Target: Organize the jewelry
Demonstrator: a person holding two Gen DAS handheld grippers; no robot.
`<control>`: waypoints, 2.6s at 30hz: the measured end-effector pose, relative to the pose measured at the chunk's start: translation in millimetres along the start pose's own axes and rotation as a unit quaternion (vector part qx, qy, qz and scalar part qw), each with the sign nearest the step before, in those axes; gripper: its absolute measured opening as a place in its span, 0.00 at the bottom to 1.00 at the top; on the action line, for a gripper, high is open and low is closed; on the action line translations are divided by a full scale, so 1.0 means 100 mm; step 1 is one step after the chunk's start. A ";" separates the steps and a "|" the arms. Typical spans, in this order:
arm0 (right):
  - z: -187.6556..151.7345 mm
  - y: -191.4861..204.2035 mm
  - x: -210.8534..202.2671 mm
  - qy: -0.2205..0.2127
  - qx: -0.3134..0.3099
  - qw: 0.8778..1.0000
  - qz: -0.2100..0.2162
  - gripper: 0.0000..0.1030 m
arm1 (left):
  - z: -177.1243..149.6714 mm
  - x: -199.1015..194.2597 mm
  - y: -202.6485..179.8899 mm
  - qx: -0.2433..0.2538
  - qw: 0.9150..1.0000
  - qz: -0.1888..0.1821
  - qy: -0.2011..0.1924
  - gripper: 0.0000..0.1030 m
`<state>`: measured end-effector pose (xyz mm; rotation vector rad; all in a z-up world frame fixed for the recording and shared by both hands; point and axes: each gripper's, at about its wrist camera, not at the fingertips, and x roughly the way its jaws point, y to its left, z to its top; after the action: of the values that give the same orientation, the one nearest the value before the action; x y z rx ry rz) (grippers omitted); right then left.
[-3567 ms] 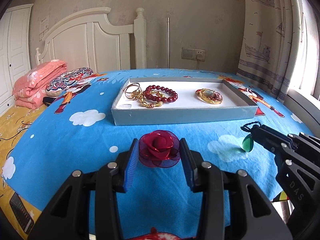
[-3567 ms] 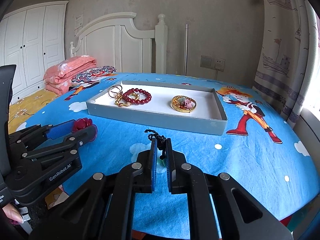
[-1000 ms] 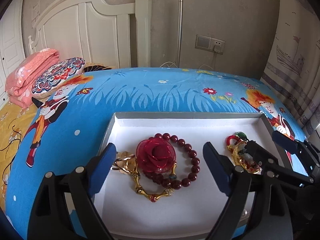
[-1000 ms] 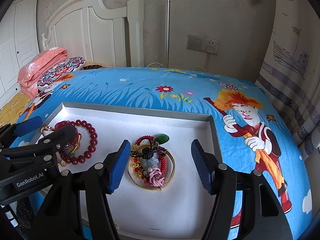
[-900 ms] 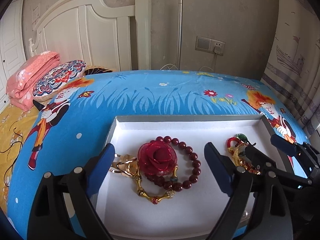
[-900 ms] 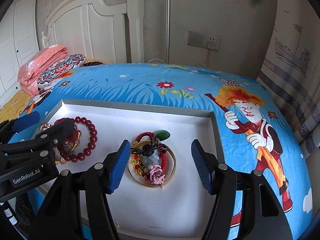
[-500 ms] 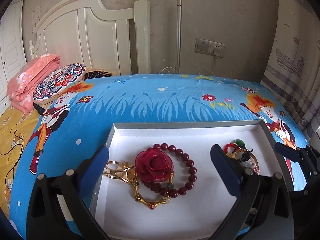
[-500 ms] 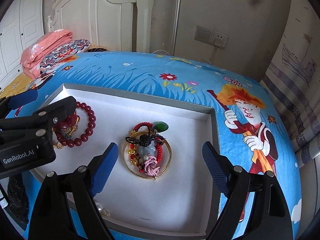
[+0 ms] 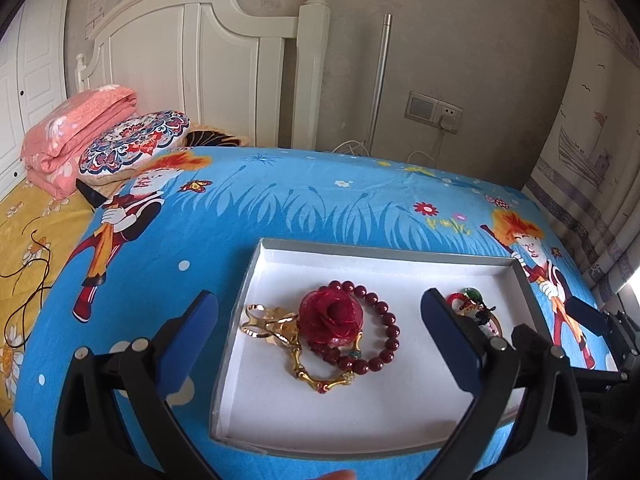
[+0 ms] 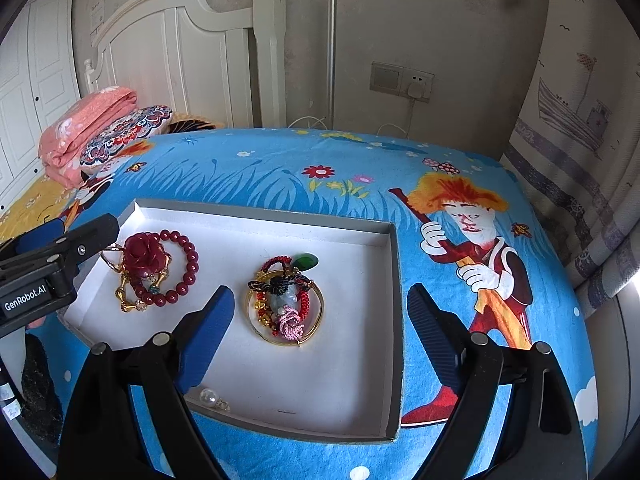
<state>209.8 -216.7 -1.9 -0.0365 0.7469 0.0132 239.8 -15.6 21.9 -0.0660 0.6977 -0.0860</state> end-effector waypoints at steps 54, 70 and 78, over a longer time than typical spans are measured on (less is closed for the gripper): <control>-0.78 0.14 -0.91 -0.059 0.015 0.998 0.015 0.82 | -0.86 -0.88 -0.09 0.045 0.998 0.034 -0.033 0.96; -0.81 0.16 -0.92 -0.060 0.016 0.998 0.018 0.82 | -0.89 -0.89 -0.11 0.049 0.997 0.035 -0.037 0.96; -0.82 0.17 -0.93 -0.062 0.016 0.998 0.018 0.82 | -0.91 -0.91 -0.10 0.050 0.997 0.040 -0.042 0.96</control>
<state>85.7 -202.7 0.2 0.0079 0.6228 0.0382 111.7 -19.1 11.3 0.0532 0.6096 -0.0413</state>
